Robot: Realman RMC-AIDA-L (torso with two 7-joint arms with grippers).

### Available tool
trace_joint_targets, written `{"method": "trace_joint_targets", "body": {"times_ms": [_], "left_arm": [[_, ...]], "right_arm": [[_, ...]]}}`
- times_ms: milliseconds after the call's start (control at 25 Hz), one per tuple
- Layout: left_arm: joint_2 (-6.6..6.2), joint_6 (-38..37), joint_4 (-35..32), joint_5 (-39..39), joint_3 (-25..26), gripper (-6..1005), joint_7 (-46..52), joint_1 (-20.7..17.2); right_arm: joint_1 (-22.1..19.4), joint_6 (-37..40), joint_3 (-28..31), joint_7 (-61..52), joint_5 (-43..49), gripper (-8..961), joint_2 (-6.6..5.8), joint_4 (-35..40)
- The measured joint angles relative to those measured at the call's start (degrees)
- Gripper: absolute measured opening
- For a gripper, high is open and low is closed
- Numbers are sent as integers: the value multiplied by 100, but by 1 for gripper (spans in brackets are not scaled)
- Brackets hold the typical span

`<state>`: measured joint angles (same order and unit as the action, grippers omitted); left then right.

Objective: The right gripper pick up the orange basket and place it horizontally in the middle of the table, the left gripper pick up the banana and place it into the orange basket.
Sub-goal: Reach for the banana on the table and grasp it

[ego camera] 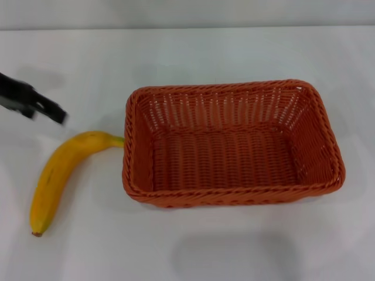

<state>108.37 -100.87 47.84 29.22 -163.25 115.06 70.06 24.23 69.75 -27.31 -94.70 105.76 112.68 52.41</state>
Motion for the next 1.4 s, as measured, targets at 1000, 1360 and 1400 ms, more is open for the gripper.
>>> {"method": "trace_joint_targets", "body": {"times_ms": [1000,1360,1400], "left_arm": [[378,1583,-2007,1197,13,787,1104,-153],[382,1658,-2052,1242,14,518,1278,-143],[382,1659,-2052,1242,13,517,1281,-146]], "right_arm": [[17,-51,-17,310,-3,686,19,-49],[21,-67,-44,312,-3,686,76,-55],[20,-67,-45,312,-3,686,83,-56]]}}
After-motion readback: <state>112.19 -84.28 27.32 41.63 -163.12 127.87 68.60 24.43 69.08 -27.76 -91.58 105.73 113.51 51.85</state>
